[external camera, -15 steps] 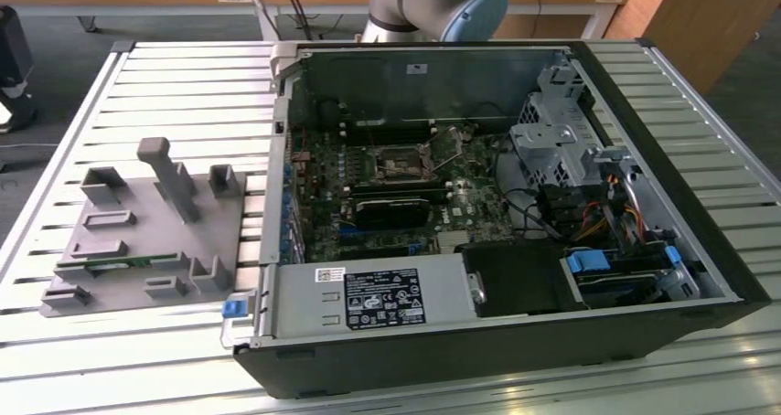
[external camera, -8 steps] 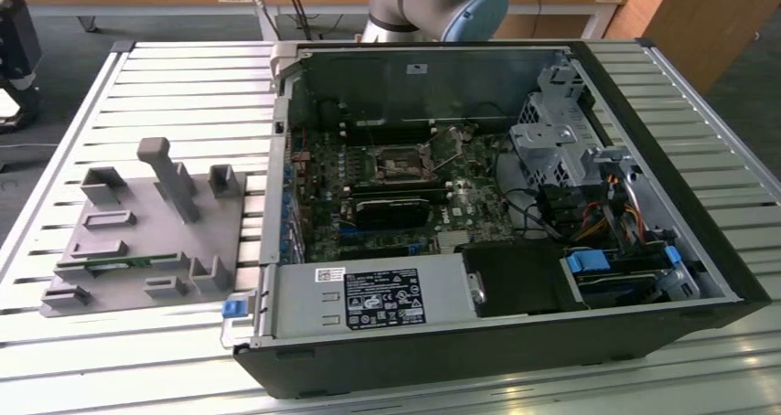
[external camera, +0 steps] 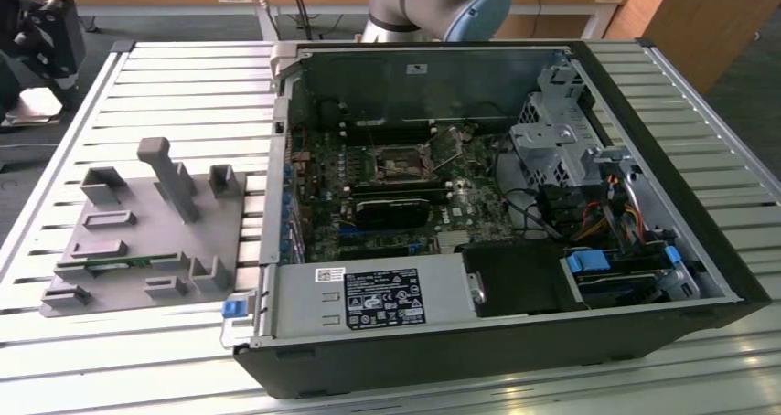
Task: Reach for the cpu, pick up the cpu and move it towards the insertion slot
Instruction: 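Pick up the cpu and move it towards the insertion slot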
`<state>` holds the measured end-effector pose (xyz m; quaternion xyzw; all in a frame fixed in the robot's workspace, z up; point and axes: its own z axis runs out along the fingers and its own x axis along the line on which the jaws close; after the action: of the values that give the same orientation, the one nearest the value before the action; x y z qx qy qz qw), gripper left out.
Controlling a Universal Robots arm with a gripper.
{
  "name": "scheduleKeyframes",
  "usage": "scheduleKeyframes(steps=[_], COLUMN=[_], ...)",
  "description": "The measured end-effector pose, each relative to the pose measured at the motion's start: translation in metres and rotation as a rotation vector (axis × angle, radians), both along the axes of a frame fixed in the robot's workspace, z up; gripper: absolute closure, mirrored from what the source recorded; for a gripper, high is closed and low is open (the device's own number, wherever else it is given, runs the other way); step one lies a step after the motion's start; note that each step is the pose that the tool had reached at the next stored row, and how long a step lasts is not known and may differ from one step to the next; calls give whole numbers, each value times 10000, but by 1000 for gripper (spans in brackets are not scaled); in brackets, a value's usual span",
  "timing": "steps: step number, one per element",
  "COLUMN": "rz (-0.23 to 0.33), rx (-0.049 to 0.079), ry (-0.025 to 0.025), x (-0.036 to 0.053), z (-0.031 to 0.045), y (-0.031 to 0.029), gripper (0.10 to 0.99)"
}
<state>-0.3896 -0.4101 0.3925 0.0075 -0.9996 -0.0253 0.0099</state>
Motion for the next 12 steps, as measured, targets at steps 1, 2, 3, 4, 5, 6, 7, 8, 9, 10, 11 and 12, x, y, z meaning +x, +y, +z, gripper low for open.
scheduleKeyframes(steps=[1,2,3,4,5,6,7,8,9,10,11,12], rz=[0,-1,-1,0,0,0,0,0,0,-1,0,0], rx=[0,0,2,4,6,8,9,10,11,13,14,18], ry=[0,-1,-6,-13,-25,-34,-41,-50,-58,-66,-72,-79], x=[41,76,111,143,173,211,252,292,334,377,424,469], z=[0,1,0,-1,-1,-1,-1,-2,-2,-3,-3,-3], y=[0,0,0,0,0,0,0,0,0,0,0,0], gripper=[545,545,545,545,545,545,545,545,545,545,545,545])
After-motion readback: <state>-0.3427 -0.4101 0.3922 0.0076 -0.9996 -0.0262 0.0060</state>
